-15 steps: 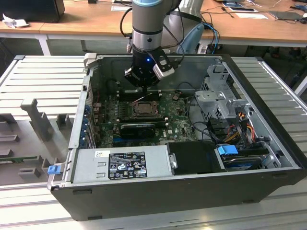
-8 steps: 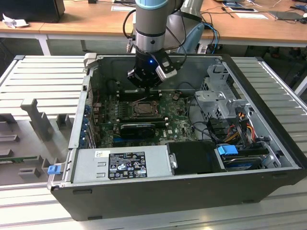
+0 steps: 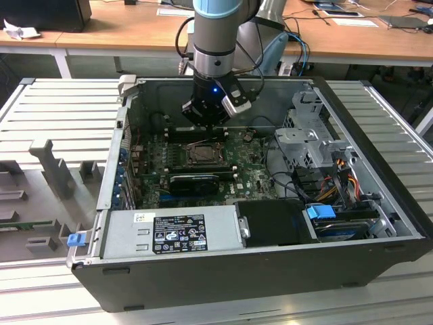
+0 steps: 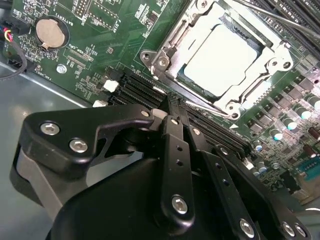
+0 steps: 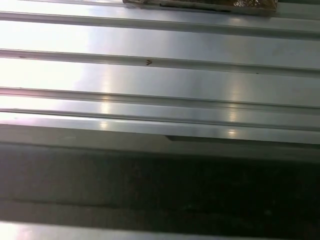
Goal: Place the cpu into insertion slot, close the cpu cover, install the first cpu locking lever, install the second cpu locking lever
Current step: 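Install the first cpu locking lever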
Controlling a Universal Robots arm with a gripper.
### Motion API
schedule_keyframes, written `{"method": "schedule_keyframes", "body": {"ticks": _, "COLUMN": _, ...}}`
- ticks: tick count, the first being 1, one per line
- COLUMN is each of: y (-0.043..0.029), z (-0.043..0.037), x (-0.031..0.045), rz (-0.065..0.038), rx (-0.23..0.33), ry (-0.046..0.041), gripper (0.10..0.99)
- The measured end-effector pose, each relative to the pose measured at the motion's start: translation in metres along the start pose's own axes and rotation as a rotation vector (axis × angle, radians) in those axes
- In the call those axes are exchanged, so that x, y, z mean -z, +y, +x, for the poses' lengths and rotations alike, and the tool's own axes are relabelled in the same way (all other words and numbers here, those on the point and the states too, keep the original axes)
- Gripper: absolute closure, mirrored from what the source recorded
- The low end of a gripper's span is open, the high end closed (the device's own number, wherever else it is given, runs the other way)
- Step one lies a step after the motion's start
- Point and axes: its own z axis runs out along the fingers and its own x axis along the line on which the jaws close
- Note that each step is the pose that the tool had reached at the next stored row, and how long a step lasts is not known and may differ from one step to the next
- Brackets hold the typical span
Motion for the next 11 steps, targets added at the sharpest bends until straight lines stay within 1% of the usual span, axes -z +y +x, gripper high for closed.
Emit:
{"method": "schedule_keyframes", "body": {"ticks": 3, "y": -0.0003, "z": -0.0031, "x": -0.0025, "rz": 0.001, "rx": 0.0, "ry": 0.0001, "gripper": 0.98}}
{"method": "schedule_keyframes", "body": {"ticks": 11, "y": -0.001, "z": -0.0035, "x": -0.0078, "rz": 0.001, "rx": 0.0, "ry": 0.0002, "gripper": 0.98}}
